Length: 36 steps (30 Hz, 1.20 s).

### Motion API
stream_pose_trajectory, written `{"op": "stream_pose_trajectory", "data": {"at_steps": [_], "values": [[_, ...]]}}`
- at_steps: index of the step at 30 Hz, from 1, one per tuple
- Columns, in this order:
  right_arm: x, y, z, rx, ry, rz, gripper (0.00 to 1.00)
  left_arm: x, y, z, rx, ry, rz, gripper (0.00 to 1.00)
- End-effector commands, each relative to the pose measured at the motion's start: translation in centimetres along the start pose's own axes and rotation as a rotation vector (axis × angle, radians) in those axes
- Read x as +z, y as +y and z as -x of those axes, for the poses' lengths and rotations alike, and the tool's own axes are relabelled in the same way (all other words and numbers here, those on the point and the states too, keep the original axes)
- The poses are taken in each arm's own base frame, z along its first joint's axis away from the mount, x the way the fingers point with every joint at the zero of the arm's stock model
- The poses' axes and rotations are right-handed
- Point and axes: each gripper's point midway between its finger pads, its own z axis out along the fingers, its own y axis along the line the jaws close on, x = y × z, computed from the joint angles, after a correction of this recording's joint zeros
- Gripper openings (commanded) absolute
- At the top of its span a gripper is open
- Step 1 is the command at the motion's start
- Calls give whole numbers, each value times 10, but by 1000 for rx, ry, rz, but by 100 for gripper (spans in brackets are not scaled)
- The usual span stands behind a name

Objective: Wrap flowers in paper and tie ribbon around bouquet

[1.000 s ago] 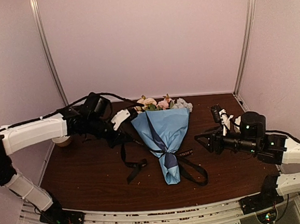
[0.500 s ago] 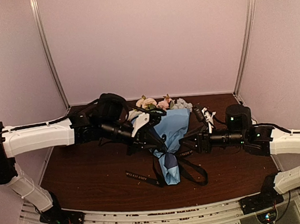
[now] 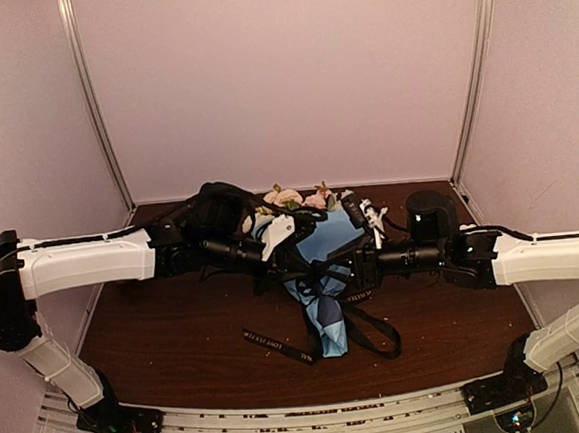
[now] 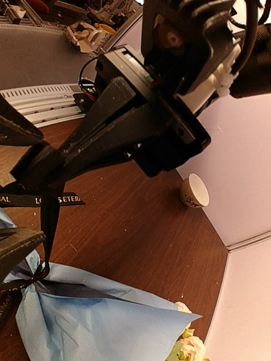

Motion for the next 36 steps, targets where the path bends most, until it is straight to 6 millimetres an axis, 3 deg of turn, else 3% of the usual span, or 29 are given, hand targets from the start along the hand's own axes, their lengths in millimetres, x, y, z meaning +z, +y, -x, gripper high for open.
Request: {"op": "stream_pose_trajectory", "data": {"at_steps": [1, 6, 13, 17, 21, 26, 32, 33, 34, 36], "values": [[4, 14, 10, -20, -18, 75, 51, 6, 12, 0, -2, -15, 37, 0], [7, 13, 7, -6, -7, 80, 48, 8, 16, -1, -6, -18, 47, 0], [7, 17, 2, 1, 21, 101, 21, 6, 28, -6, -44, -22, 83, 0], [4, 20, 2, 7, 17, 117, 0, 7, 37, -10, -64, -25, 110, 0], [-1, 17, 13, 4, -28, 80, 0, 16, 43, -28, -52, 23, 127, 0], [-6, -4, 21, 5, -42, -59, 0, 32, 57, -69, -53, 138, 193, 0], [-7, -37, 18, 102, -31, -233, 0, 45, 66, -98, -57, 205, 226, 0], [-6, -42, 18, 113, -29, -253, 0, 46, 65, -102, -56, 220, 218, 4], [-4, -44, 17, 119, -24, -263, 0, 46, 63, -107, -54, 239, 212, 17], [-1, -49, 15, 135, -1, -287, 0, 41, 61, -109, -39, 248, 215, 35]]}}
